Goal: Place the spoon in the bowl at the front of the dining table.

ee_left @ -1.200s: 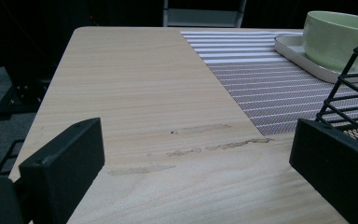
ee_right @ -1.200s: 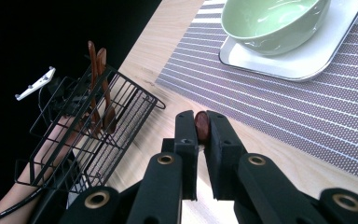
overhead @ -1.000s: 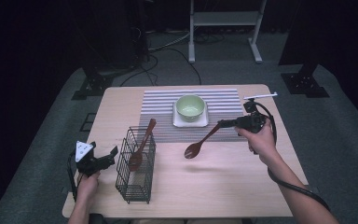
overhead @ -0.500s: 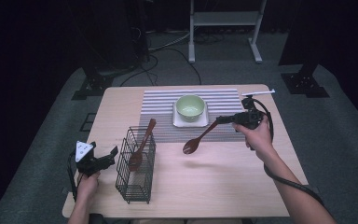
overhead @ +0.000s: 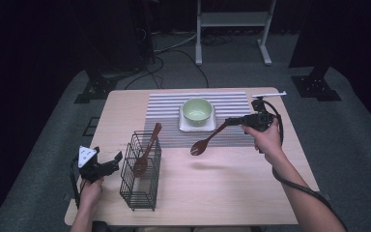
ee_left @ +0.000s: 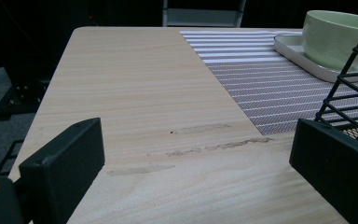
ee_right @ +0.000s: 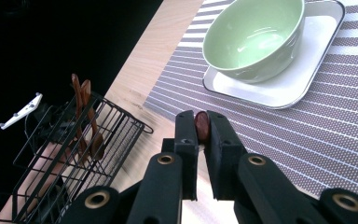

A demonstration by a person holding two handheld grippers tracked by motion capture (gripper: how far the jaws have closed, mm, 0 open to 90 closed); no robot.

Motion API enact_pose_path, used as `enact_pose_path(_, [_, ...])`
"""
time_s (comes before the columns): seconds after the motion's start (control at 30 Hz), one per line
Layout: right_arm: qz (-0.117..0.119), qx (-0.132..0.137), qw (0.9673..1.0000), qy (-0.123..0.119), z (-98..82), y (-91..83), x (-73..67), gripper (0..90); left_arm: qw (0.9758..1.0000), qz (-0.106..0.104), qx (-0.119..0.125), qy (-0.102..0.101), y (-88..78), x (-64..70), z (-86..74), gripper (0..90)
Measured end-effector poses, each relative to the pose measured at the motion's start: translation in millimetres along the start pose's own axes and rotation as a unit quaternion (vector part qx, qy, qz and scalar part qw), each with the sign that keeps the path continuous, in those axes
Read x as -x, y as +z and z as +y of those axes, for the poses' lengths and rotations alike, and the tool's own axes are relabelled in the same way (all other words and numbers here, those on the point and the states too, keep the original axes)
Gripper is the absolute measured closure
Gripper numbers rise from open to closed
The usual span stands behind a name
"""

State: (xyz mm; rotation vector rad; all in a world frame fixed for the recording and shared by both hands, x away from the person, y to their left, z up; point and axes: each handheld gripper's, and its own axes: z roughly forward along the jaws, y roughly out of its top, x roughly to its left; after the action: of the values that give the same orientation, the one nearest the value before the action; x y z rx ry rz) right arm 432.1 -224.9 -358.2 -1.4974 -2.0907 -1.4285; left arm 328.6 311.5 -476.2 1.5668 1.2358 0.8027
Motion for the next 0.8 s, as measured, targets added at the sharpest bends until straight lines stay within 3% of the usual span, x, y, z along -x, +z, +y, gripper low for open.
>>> enact_pose_path(0.8, [-0.015, 0.009, 0.9998, 0.01, 14.8, 6.9, 7.7, 82.5, 1.0, 0.0, 0.0, -0.002, -0.1, -0.3, 0.0, 2.2])
